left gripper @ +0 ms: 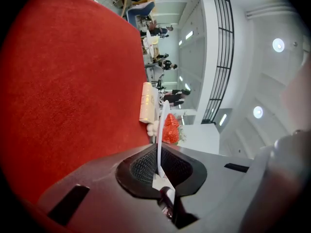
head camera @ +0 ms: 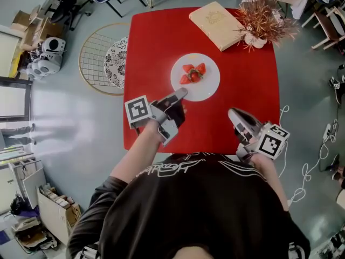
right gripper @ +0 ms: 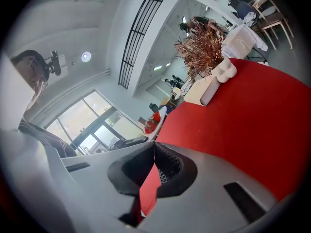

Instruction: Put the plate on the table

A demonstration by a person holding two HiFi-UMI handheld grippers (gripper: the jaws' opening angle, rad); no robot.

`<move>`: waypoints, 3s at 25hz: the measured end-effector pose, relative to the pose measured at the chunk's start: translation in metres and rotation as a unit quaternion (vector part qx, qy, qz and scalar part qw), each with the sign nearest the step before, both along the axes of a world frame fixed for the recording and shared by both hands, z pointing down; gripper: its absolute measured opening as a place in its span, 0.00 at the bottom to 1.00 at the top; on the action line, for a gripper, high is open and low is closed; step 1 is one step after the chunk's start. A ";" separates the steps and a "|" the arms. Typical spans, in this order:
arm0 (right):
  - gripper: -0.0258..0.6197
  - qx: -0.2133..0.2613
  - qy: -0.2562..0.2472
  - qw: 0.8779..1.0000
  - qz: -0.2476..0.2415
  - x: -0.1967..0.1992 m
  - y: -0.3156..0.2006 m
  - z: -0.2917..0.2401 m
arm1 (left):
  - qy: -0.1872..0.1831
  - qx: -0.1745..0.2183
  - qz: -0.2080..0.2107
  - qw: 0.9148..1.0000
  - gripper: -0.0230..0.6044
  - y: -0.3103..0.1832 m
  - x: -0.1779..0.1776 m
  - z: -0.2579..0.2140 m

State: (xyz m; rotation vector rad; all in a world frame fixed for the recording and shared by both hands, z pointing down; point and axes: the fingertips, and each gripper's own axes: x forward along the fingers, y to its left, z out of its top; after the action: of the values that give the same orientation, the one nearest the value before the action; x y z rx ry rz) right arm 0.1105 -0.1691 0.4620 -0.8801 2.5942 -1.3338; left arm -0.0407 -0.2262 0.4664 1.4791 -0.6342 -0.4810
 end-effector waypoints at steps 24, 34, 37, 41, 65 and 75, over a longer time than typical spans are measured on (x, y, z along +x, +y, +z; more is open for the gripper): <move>0.05 -0.047 -0.022 0.997 0.057 0.050 -0.004 0.022 | -0.071 -0.098 -0.027 0.992 0.06 -0.033 0.000 0.112; 0.05 -0.052 -0.025 0.997 0.055 0.046 -0.003 0.021 | -0.085 -0.112 -0.025 0.990 0.06 -0.030 -0.002 0.120; 0.05 -0.049 -0.018 0.997 0.056 0.048 -0.004 0.023 | -0.070 -0.089 -0.020 0.993 0.17 -0.033 0.002 0.113; 0.05 -0.058 -0.029 0.996 0.064 0.049 -0.003 0.024 | -0.063 -0.071 -0.009 0.995 0.36 -0.035 0.006 0.106; 0.05 -0.082 -0.026 0.993 0.080 0.065 -0.003 0.033 | -0.244 0.011 0.076 0.967 0.55 -0.032 0.028 0.094; 0.05 -0.068 -0.007 0.996 0.058 0.058 0.000 0.034 | -0.401 0.080 0.192 0.892 0.59 -0.016 0.040 0.099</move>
State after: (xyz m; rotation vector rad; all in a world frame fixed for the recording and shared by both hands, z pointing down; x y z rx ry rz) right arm 0.1687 -0.1692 0.4957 -1.0213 2.4234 -1.4921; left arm -0.0011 -0.2427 0.5653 1.9045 -0.9188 0.4368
